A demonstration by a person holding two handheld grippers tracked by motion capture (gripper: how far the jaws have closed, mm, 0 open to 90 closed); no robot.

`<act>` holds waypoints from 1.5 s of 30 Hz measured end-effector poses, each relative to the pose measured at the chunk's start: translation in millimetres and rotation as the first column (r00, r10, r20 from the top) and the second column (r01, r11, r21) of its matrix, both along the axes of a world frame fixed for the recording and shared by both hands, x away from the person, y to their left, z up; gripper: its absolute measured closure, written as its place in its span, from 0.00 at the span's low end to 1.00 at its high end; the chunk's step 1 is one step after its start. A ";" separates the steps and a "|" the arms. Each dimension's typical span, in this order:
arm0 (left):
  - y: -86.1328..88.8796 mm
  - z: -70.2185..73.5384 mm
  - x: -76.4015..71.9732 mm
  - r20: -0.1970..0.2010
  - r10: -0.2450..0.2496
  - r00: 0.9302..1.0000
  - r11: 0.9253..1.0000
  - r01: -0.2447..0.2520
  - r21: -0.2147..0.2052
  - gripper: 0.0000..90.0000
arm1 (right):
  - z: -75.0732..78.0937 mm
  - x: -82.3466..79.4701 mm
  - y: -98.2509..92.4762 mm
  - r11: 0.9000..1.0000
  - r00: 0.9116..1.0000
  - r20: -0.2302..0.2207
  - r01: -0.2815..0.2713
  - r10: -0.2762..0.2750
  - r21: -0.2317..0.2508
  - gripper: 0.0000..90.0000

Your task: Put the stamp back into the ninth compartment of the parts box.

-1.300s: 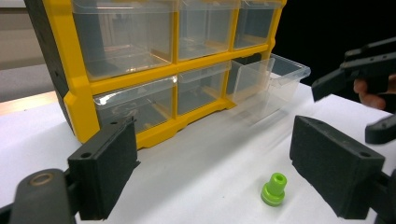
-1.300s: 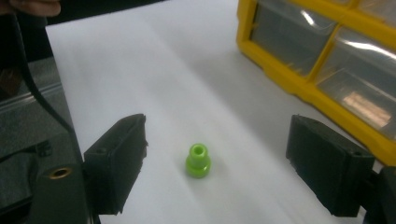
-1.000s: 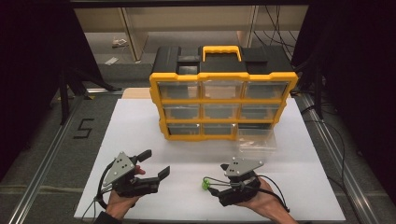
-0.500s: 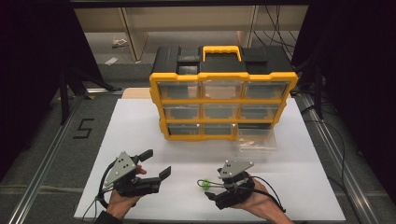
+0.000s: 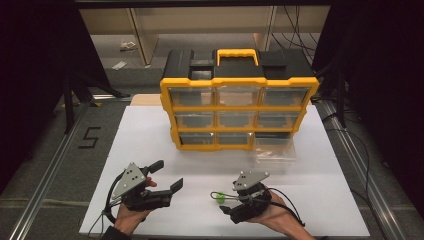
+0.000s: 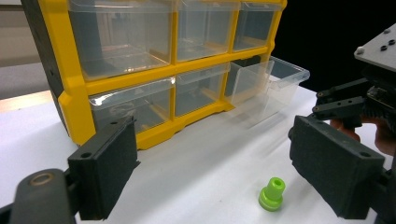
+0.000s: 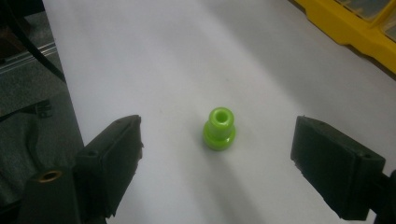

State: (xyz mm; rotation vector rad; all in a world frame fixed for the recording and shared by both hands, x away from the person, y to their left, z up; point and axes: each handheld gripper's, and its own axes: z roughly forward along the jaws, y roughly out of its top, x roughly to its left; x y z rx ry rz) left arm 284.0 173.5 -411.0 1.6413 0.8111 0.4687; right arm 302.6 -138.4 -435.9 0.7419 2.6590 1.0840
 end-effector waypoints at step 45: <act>1.9 0.6 -2.9 0.009 -0.008 1.000 1.000 0.008 0.003 0.17 | -36.3 33.3 33.4 0.983 0.991 -0.132 -0.044 0.020 -0.178 0.52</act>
